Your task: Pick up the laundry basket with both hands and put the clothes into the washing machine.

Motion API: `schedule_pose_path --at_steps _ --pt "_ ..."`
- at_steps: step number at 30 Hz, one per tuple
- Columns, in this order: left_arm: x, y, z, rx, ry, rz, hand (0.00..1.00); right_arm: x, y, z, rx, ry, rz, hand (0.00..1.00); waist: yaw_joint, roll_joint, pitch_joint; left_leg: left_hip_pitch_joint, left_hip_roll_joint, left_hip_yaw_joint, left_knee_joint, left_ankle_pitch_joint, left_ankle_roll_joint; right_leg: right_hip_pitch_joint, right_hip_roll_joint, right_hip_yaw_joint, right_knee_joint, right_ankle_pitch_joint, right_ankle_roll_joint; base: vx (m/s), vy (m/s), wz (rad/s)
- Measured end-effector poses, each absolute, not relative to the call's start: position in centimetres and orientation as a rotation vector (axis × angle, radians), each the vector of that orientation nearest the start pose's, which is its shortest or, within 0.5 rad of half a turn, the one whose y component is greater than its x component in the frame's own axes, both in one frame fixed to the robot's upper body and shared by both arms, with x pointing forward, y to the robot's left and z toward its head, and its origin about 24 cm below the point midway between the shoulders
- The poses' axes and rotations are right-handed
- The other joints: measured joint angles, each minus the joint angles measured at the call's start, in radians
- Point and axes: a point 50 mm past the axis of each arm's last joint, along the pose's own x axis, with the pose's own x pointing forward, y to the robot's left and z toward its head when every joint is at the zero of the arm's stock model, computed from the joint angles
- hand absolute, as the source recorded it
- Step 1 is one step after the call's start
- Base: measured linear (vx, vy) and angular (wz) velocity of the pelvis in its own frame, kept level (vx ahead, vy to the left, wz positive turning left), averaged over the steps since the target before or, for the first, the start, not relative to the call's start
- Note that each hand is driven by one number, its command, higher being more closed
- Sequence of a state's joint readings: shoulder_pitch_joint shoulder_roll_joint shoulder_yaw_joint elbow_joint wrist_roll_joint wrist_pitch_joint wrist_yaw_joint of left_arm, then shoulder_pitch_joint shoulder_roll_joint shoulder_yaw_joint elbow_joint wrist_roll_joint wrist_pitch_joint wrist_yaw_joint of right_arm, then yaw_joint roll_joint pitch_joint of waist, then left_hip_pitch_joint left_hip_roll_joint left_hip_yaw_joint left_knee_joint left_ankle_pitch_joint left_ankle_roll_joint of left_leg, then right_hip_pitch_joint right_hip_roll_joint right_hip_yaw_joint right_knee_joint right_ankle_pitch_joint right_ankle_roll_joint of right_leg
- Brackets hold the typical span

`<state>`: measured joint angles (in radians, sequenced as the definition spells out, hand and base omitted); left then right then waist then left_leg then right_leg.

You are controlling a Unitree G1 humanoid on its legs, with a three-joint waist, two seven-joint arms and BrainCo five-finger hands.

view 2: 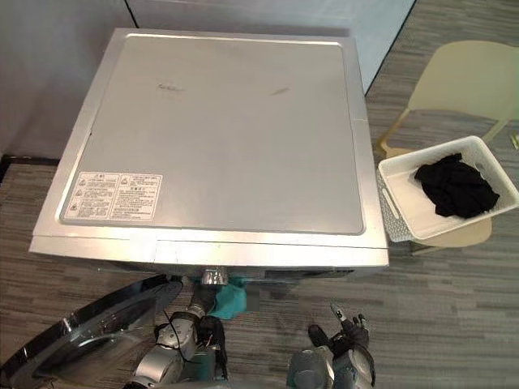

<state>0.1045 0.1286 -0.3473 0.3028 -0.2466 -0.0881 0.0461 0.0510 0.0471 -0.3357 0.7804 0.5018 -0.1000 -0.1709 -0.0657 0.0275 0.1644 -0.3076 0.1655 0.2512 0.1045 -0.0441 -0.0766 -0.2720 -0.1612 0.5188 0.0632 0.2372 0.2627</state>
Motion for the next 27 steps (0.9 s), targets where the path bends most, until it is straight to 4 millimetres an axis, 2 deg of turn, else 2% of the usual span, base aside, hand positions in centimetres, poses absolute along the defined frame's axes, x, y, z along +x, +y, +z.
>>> schedule_pose_path --at_steps 3,5,7,8,9,10,11,13,14,15,16,18,19,21,22,23,24,25,27 --pt "20.4 12.1 -4.8 -0.085 0.358 -0.158 1.00 14.8 -19.8 -12.8 0.556 0.706 -0.685 0.00 0.003 -0.001 0.000 -0.029 0.010 0.003 0.002 0.004 0.006 -0.036 0.021 -0.063 0.013 0.006 -0.001 -0.09 -0.066 -0.11" --pt "20.7 12.9 -4.6 -0.088 0.349 -0.113 1.00 15.2 -19.6 -12.5 0.553 0.688 -0.660 0.00 0.006 -0.001 0.001 -0.063 0.022 0.001 0.012 0.006 0.009 -0.073 0.033 -0.092 0.038 -0.027 -0.001 -0.09 -0.122 -0.02" --pt "21.3 13.9 -4.2 -0.101 0.325 -0.045 1.00 15.8 -19.9 -12.0 0.539 0.652 -0.632 0.00 0.017 -0.006 0.033 -0.133 0.028 -0.021 0.106 -0.019 0.008 -0.119 0.037 -0.139 0.112 -0.133 -0.038 -0.08 -0.187 0.20" --pt "21.9 14.3 -3.5 -0.117 0.289 0.000 1.00 16.5 -20.4 -11.2 0.527 0.608 -0.624 0.00 0.018 0.003 0.077 -0.197 0.038 -0.055 0.216 -0.053 0.005 -0.142 0.046 -0.168 0.181 -0.220 -0.064 -0.10 -0.220 0.41" --pt "22.5 14.4 -3.0 -0.135 0.259 0.023 1.00 17.2 -21.1 -10.5 0.516 0.563 -0.621 0.00 0.020 0.021 0.119 -0.254 0.058 -0.078 0.308 -0.069 0.000 -0.162 0.062 -0.186 0.239 -0.274 -0.068 -0.16 -0.296 0.47" --pt "23.1 14.6 -2.4 -0.161 0.234 0.054 1.00 18.2 -21.5 -9.5 0.506 0.512 -0.607 0.00 0.026 0.027 0.161 -0.310 0.084 -0.093 0.394 -0.070 -0.001 -0.199 0.090 -0.193 0.323 -0.329 -0.075 -0.16 -0.275 0.31" --pt "23.3 14.7 -2.3 -0.173 0.226 0.071 1.00 18.8 -21.6 -8.9 0.499 0.479 -0.593 0.00 0.028 0.026 0.179 -0.328 0.096 -0.092 0.423 -0.074 -0.006 -0.223 0.102 -0.201 0.369 -0.357 -0.072 -0.19 -0.293 0.21" --pt "24.0 14.6 -1.3 -0.242 0.182 0.115 1.00 20.8 -22.0 -5.7 0.480 0.307 -0.562 0.00 0.031 0.014 0.228 -0.398 0.133 -0.074 0.526 -0.125 -0.023 -0.330 0.130 -0.217 0.564 -0.480 -0.067 -0.18 -0.275 0.07" --pt "24.5 14.4 -0.8 -0.265 0.165 0.116 1.00 21.2 -22.2 -4.9 0.478 0.267 -0.553 0.00 0.031 0.009 0.236 -0.418 0.137 -0.069 0.551 -0.141 -0.028 -0.358 0.131 -0.217 0.602 -0.512 -0.066 -0.19 -0.223 -0.09" --pt "25.5 14.1 0.0 -0.329 0.138 0.138 1.00 22.0 -22.0 -3.4 0.491 0.194 -0.538 0.00 0.035 -0.008 0.257 -0.469 0.151 -0.053 0.616 -0.161 -0.030 -0.415 0.129 -0.214 0.663 -0.578 -0.071 -0.21 -0.167 -0.25" --pt "26.6 14.0 1.0 -0.381 0.103 0.163 1.00 22.7 -21.8 -2.4 0.510 0.144 -0.527 0.00 0.040 -0.011 0.279 -0.520 0.172 -0.055 0.679 -0.188 -0.033 -0.468 0.142 -0.210 0.724 -0.626 -0.076 -0.23 -0.145 -0.28" --pt "28.5 14.0 2.5 -0.432 0.059 0.190 1.00 23.2 -21.3 -2.0 0.523 0.134 -0.520 0.00 0.039 -0.012 0.300 -0.581 0.195 -0.055 0.731 -0.204 -0.038 -0.537 0.163 -0.198 0.794 -0.656 -0.079 -0.19 -0.082 -0.18" --pt "29.1 14.0 3.0 -0.445 0.047 0.199 1.00 23.2 -21.1 -2.1 0.531 0.141 -0.525 0.00 0.039 -0.012 0.301 -0.597 0.203 -0.050 0.739 -0.204 -0.038 -0.557 0.168 -0.197 0.804 -0.656 -0.079 -0.16 -0.054 -0.11" --pt "31.1 14.5 5.3 -0.497 -0.021 0.240 1.00 23.3 -20.4 -2.2 0.558 0.149 -0.537 0.00 0.037 -0.013 0.347 -0.615 0.239 -0.025 0.765 -0.203 -0.037 -0.577 0.184 -0.188 0.818 -0.653 -0.084 -0.08 -0.007 -0.18" --pt "31.5 14.6 5.8 -0.509 -0.037 0.253 1.00 23.2 -20.3 -2.2 0.565 0.147 -0.540 0.00 0.037 -0.011 0.354 -0.624 0.246 -0.024 0.776 -0.206 -0.034 -0.585 0.188 -0.185 0.822 -0.653 -0.084 -0.01 0.063 -0.26" --pt "32.3 15.1 7.2 -0.523 -0.081 0.276 1.00 23.3 -20.2 -2.0 0.575 0.137 -0.549 0.00 0.038 -0.013 0.355 -0.656 0.257 -0.021 0.796 -0.215 -0.029 -0.614 0.195 -0.180 0.825 -0.653 -0.083 0.02 0.104 -0.32" --pt "33.5 15.9 9.3 -0.528 -0.144 0.294 1.00 23.4 -20.2 -1.5 0.582 0.115 -0.555 0.00 0.040 -0.025 0.363 -0.688 0.272 -0.003 0.824 -0.223 -0.019 -0.652 0.201 -0.163 0.834 -0.641 -0.062 0.03 0.126 -0.32" --pt "33.7 16.1 9.7 -0.530 -0.156 0.297 1.00 23.4 -20.2 -1.4 0.583 0.112 -0.554 0.00 0.042 -0.027 0.364 -0.694 0.275 0.000 0.832 -0.227 -0.017 -0.660 0.202 -0.159 0.836 -0.641 -0.061 0.06 0.128 -0.40" --pt "35.6 18.3 13.7 -0.538 -0.260 0.333 1.00 23.8 -19.9 -0.8 0.587 0.082 -0.536 0.00 0.050 -0.034 0.383 -0.741 0.312 0.009 0.897 -0.265 -0.007 -0.702 0.225 -0.143 0.858 -0.634 -0.047 0.08 0.137 -0.44"
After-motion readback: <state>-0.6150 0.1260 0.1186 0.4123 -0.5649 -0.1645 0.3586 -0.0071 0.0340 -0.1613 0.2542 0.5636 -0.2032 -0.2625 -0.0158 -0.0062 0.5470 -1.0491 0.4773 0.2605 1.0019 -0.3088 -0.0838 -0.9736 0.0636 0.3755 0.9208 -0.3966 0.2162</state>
